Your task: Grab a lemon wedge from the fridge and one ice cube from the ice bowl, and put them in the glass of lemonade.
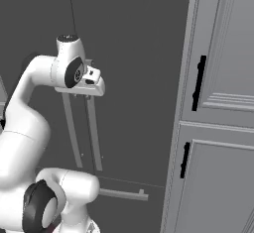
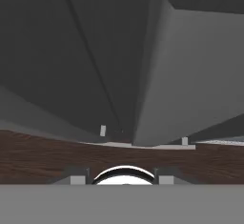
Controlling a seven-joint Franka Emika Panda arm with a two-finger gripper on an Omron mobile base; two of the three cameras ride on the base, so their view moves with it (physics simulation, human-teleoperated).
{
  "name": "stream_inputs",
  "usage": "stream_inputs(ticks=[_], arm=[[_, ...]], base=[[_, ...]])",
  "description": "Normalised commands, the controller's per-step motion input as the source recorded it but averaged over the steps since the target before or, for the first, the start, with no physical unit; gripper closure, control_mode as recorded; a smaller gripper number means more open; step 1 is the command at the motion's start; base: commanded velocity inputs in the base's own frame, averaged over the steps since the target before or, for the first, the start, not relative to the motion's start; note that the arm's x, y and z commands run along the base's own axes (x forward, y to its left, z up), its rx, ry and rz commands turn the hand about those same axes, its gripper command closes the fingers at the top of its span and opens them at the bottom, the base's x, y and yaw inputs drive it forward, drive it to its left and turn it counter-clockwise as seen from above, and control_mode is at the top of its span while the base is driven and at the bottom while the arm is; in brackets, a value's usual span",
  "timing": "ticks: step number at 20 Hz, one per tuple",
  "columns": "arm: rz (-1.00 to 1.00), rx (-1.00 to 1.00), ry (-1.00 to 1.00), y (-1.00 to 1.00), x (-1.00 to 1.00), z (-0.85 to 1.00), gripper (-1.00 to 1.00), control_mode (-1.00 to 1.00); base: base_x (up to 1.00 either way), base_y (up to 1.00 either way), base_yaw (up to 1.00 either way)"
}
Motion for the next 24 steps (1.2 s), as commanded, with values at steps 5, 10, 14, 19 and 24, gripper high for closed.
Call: stream_inputs(ticks=[5, 10, 14, 19, 24], arm=[[0.01, 0.02, 0.02, -0.01, -0.47, -0.02, -1.0, -1.0], [0.0, 0.0, 0.01, 0.0, -0.72, -0.03, -1.0, -1.0], [0.0, 0.0, 0.02, -0.01, -0.26, -0.24, -1.0, -1.0], [0.0, 0.0, 0.0, -0.03, 0.0, -0.05, -1.0, 1.0], [0.0, 0.0, 0.0, 0.0, 0.0, 0.0, -1.0, 1.0]], base=[[0.0, 0.0, 0.0], [0.0, 0.0, 0.0], [0.0, 0.0, 0.0], [-0.24, 0.01, 0.03], [-0.86, 0.08, 0.14]])
